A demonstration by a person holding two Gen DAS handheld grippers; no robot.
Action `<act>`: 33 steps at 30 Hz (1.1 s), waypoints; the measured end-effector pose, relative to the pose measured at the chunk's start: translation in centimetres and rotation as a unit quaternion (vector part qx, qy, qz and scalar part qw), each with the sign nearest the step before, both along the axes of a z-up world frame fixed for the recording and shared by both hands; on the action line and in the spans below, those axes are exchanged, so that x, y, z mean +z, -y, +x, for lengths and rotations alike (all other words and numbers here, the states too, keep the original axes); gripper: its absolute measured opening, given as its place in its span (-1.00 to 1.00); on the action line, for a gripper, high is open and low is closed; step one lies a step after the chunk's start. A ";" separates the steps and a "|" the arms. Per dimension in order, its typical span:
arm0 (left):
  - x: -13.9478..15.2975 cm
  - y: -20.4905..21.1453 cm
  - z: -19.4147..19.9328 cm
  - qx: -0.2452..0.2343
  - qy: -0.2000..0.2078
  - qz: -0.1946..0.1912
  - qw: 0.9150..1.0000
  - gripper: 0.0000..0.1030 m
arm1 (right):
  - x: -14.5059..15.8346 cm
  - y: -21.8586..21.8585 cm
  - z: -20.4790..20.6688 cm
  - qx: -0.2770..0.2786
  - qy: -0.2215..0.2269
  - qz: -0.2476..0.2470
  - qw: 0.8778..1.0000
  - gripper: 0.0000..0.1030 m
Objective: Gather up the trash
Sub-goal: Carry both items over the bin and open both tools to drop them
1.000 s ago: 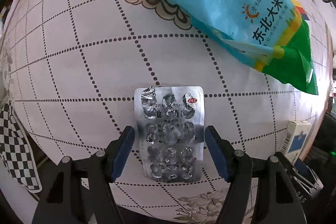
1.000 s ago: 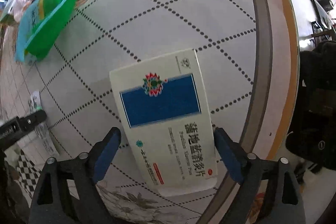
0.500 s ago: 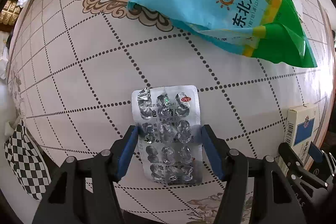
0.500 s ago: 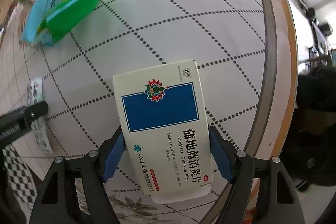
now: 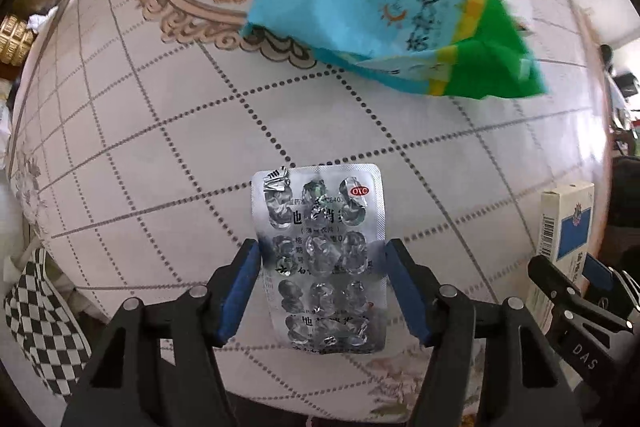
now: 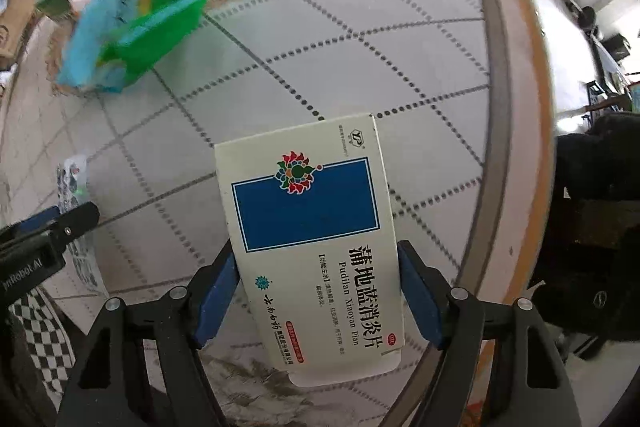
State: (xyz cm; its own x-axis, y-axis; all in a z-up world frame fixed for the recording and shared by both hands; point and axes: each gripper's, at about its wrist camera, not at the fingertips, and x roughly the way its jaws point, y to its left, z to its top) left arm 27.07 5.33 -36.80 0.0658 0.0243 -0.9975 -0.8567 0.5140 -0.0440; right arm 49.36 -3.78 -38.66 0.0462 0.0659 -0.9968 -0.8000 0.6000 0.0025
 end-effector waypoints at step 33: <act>-26.0 7.4 -33.7 0.134 0.098 -0.172 0.971 0.19 | -25.4 11.4 -39.0 0.055 -0.091 -0.073 0.992 0.51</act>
State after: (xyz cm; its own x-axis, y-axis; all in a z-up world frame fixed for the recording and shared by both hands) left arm -6.66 -2.04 -62.82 0.2915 -0.2649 -0.9191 -0.9160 0.1997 -0.3481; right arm 10.38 -15.15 -64.06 -0.1347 -0.0856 -0.9872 -0.8554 0.5130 0.0722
